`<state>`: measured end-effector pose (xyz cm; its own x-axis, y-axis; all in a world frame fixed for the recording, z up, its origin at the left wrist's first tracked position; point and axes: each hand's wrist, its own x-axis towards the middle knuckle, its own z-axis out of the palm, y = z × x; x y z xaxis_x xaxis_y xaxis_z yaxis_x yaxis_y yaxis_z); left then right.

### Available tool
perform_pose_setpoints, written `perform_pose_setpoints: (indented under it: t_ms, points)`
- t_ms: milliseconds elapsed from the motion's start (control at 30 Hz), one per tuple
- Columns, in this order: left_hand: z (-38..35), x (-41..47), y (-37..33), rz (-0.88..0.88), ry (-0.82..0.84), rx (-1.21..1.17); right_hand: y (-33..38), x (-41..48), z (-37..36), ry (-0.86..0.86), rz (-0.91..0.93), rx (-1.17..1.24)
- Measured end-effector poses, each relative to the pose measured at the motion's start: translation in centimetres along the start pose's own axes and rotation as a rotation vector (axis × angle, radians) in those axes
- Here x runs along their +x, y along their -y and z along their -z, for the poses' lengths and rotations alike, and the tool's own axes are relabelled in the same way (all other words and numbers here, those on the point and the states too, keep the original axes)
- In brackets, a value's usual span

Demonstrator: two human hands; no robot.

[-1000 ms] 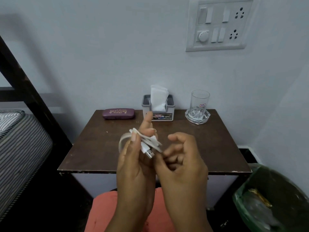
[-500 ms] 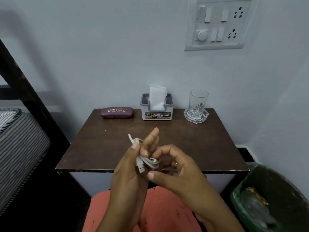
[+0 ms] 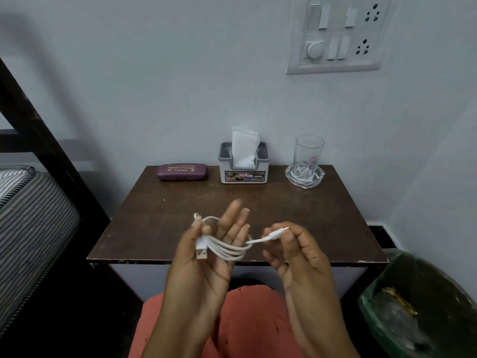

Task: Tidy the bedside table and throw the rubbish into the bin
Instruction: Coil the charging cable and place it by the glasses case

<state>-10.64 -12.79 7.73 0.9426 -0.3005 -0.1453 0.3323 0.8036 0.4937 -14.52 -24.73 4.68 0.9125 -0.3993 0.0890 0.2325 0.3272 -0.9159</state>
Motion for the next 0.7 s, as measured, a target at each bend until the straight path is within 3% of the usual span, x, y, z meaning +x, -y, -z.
perform_pose_setpoints:
  t_ms: [67, 133, 300, 400, 700]
  points:
    - [1.0, 0.4, -0.3, -0.054, -0.049, -0.109, -0.2, 0.3, 0.9, -0.098, 0.016, 0.071]
    - [1.5, 0.5, -1.0, -0.068, -0.103, -0.127, 0.1, 0.2, 1.5, -0.128, 0.139, -0.018]
    - [1.4, 0.4, -0.2, 0.0, -0.049, 0.016, 0.3, -1.3, 0.2, 0.132, 0.709, -0.588]
    - [0.7, 0.1, 0.6, 0.08, -0.003, 0.097, -0.8, -1.9, -1.1, 0.151, 0.931, -0.766]
    - [0.3, -0.5, 0.3, 0.111, 0.06, 0.098, -1.2, -2.1, -1.9, 0.033, 1.107, -0.973]
